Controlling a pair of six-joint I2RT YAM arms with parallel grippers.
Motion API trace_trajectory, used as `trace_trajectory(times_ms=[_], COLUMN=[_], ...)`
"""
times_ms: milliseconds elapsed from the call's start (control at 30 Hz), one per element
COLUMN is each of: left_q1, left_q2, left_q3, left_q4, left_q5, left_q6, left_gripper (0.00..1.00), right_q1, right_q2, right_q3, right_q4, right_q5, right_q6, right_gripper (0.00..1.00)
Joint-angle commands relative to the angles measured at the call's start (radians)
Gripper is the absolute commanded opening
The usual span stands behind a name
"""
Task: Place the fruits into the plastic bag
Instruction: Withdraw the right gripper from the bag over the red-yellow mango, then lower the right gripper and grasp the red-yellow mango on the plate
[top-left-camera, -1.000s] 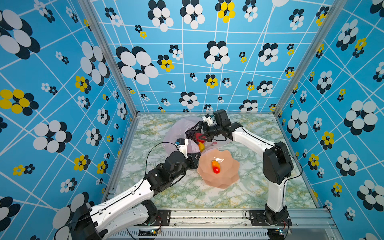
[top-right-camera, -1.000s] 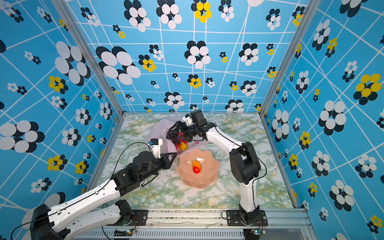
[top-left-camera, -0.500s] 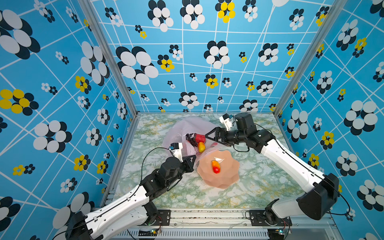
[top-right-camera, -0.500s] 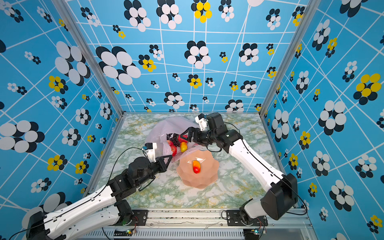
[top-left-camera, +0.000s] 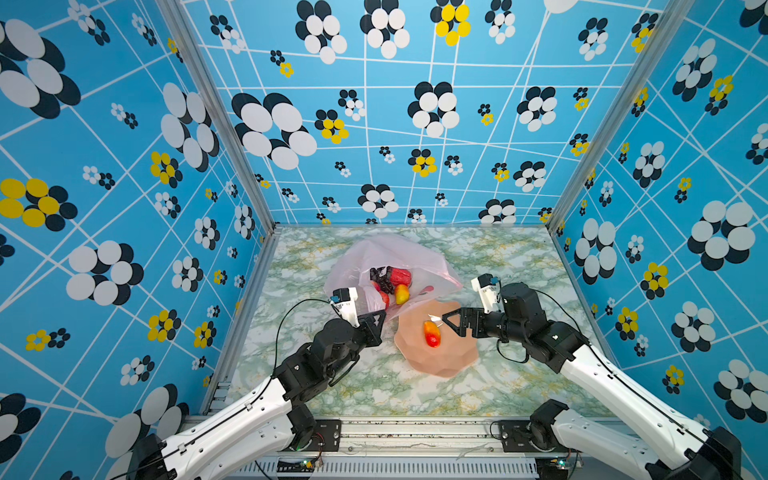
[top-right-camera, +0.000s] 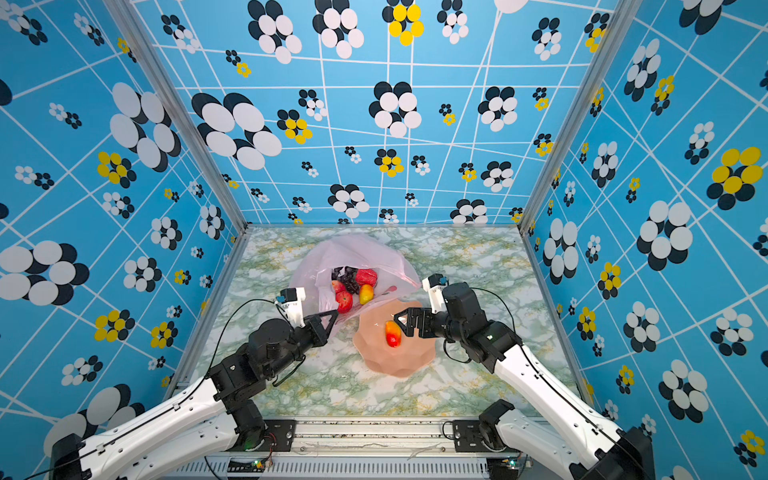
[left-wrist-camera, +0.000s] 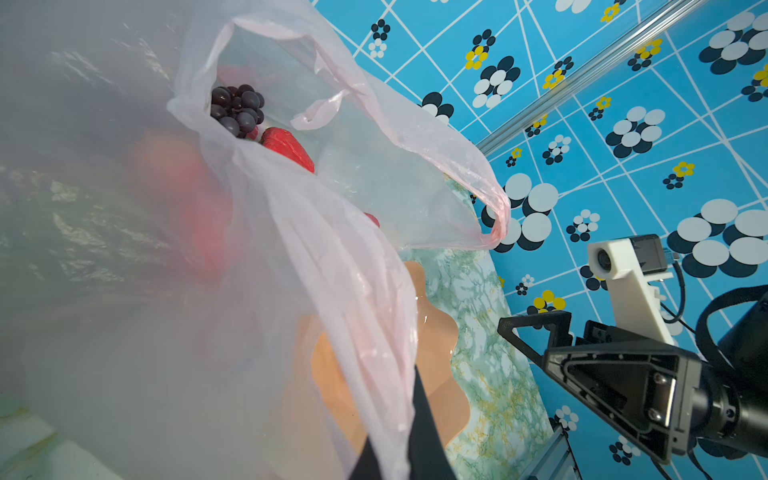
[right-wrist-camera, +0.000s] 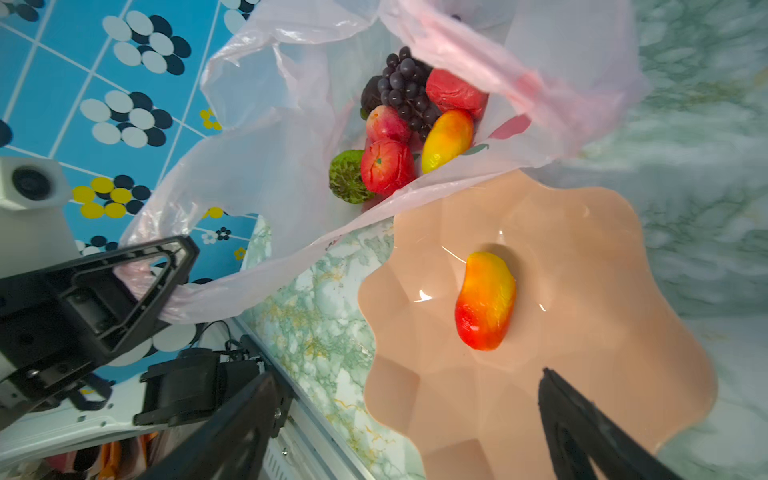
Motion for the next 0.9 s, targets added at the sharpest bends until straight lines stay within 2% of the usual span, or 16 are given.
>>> trace_trajectory(times_ms=[0, 267, 367, 667, 867], left_q1=[0.0, 0.0, 0.0, -0.001, 0.0], left_q2=[-0.019, -0.021, -0.025, -0.063, -0.077], left_q3=[-0.023, -0.022, -0.021, -0.03, -0.031], left_q4=[-0.019, -0.025, -0.031, -0.062, -0.075], left_q5=[-0.015, -0.011, -0.005, -0.027, -0.029], left_q6=[-0.002, -0.006, -0.009, -0.007, -0.004], left_gripper=[0.0, 0.0, 0.0, 0.0, 0.0], right_q1=[0.031, 0.183, 0.211, 0.237, 0.237], right_q2=[0.017, 0.213, 0.297, 0.47, 0.582], right_q3=[0.03, 0.095, 0.136, 0.21, 0.265], right_q4=[-0.125, -0.238, -0.265, -0.249, -0.237], right_q5=[0.087, 0.22, 0.254, 0.275, 0.28], right_q6=[-0.065, -0.09, -0.1, -0.098, -0.113], right_gripper=[0.99, 0.99, 0.92, 0.79, 0.77])
